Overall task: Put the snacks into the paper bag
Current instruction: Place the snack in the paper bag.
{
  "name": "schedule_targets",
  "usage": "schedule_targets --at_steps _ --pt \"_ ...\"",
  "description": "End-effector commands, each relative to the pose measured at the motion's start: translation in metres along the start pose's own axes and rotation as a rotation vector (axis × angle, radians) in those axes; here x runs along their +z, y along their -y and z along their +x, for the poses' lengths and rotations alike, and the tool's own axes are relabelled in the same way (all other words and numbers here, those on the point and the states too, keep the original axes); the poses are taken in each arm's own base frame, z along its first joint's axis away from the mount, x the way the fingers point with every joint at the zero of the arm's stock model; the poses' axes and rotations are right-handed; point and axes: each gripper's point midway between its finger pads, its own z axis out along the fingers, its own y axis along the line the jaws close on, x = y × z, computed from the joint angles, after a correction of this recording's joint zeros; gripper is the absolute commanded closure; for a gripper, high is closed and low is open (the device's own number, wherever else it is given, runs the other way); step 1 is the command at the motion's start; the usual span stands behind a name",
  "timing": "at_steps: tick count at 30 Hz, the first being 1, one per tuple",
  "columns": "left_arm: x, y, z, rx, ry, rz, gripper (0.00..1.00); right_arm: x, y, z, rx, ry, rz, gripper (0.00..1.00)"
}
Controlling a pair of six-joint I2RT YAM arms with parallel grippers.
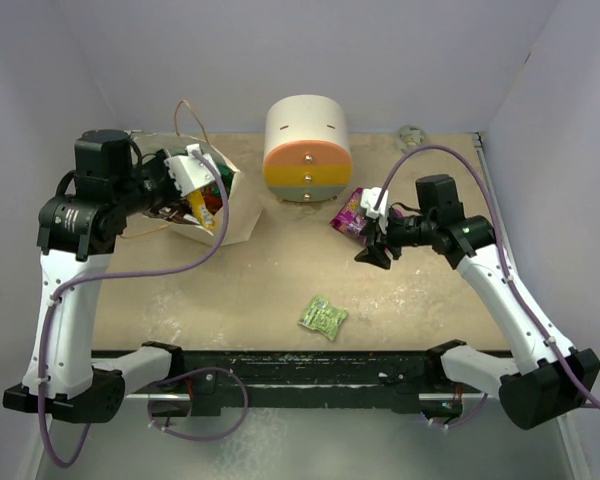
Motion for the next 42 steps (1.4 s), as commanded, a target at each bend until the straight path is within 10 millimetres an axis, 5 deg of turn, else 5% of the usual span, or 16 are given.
schedule_targets --at_steps 1,17,24,35,42 --pt "-0.003 -0.045 0.018 -0.145 -0.124 -0.207 1.00 -0.013 0.012 0.006 -0.015 0.022 0.111 0.38" --pt "0.059 -0.089 0.091 -0.381 -0.309 -0.335 1.00 -0.035 0.019 0.049 0.097 0.064 0.246 0.37" --pt "0.080 -0.082 0.126 -0.458 -0.345 -0.301 1.00 -0.039 0.020 0.052 0.099 0.064 0.264 0.37" --pt "0.109 -0.065 0.150 -0.621 -0.394 -0.295 1.00 -0.042 0.019 0.053 0.107 0.079 0.274 0.36" --pt "0.112 -0.054 0.158 -0.639 -0.419 -0.277 0.73 -0.043 0.030 0.059 0.079 0.052 0.317 0.25"
